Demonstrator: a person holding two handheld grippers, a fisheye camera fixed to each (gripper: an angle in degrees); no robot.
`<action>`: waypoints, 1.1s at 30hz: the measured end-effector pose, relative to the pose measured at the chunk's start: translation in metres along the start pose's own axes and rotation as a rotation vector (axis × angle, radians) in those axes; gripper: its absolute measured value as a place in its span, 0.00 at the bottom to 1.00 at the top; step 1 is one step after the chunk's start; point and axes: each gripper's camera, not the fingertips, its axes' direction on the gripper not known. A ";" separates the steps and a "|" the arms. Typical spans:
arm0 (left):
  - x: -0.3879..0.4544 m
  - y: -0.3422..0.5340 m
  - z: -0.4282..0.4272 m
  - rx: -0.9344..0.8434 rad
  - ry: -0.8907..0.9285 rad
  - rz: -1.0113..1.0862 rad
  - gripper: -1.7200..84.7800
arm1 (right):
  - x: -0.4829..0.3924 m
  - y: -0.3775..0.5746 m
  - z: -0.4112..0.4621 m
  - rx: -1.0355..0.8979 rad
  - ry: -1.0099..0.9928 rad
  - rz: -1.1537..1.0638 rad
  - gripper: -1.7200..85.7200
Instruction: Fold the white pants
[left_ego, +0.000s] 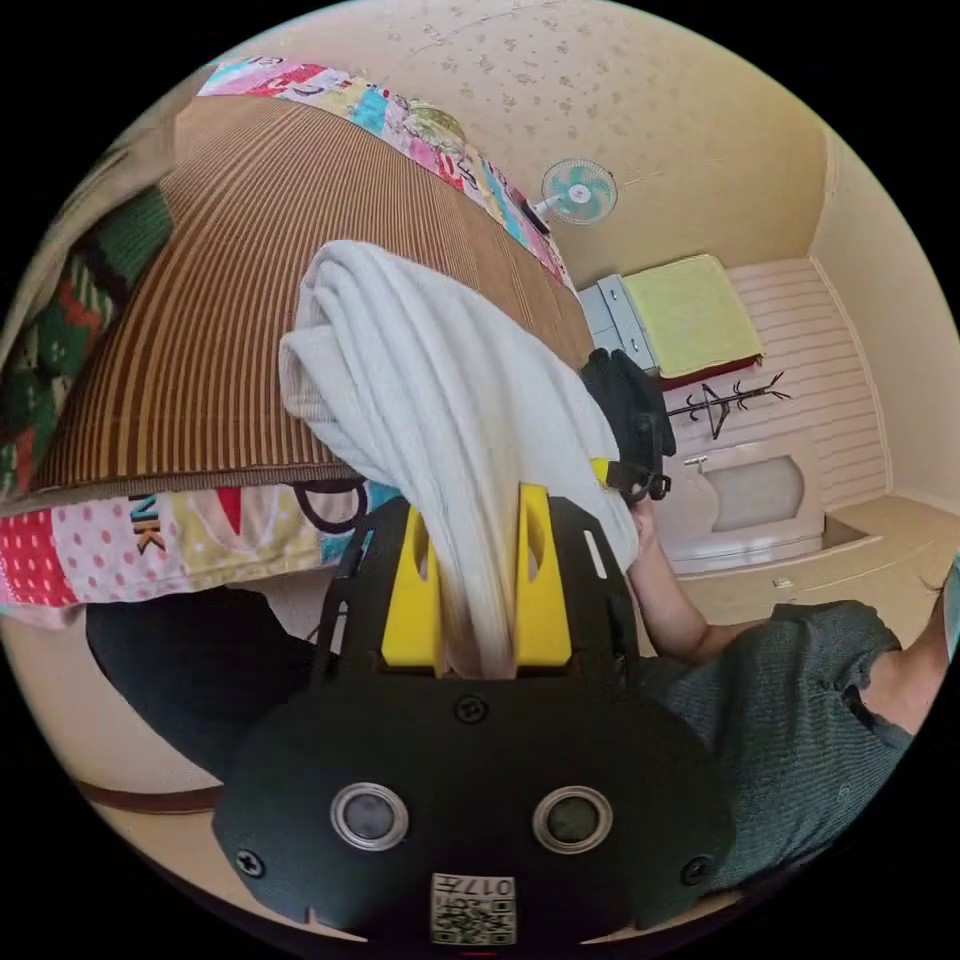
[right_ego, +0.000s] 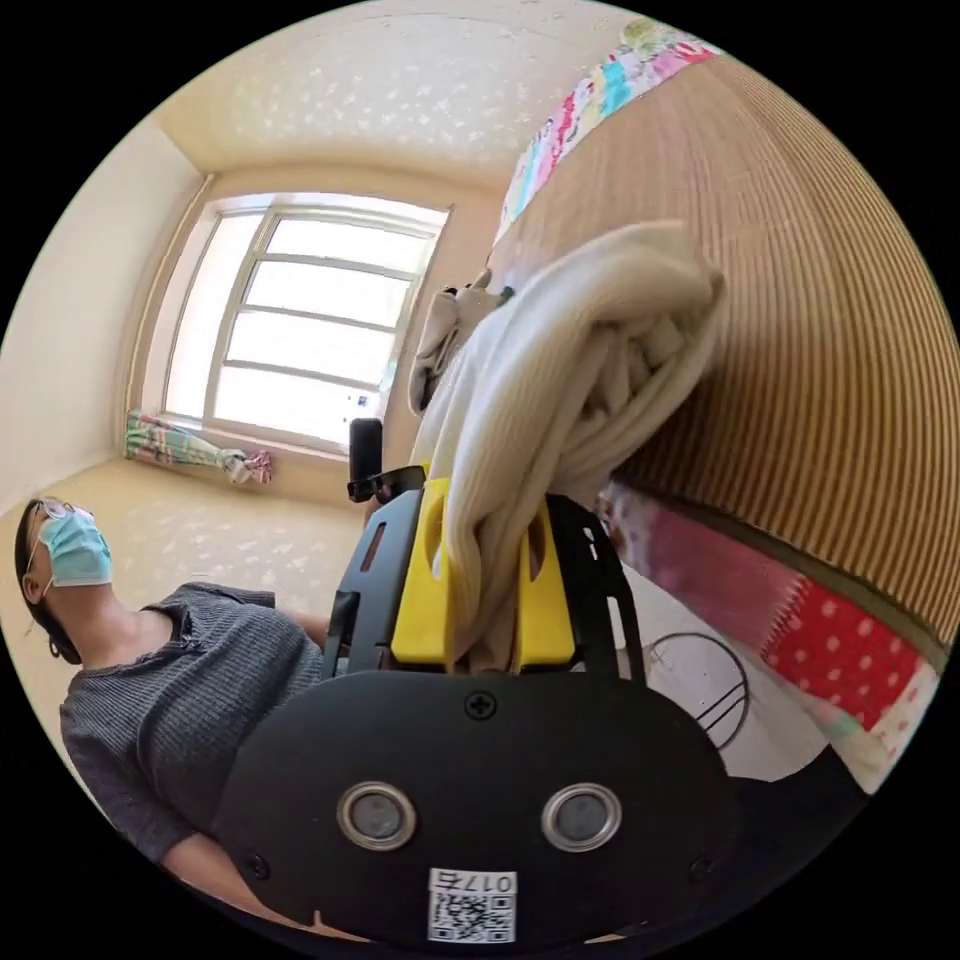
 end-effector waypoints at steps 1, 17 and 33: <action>0.013 0.004 -0.040 0.040 -0.043 0.024 0.15 | -0.017 -0.011 0.008 -0.010 0.004 -0.041 0.11; -0.048 0.004 -0.294 0.345 -0.766 -0.375 0.21 | -0.139 -0.183 0.260 -0.100 0.353 -0.157 0.05; 0.029 0.203 -0.096 0.590 -0.553 -0.159 0.03 | 0.003 0.184 -0.170 0.739 0.812 0.618 0.03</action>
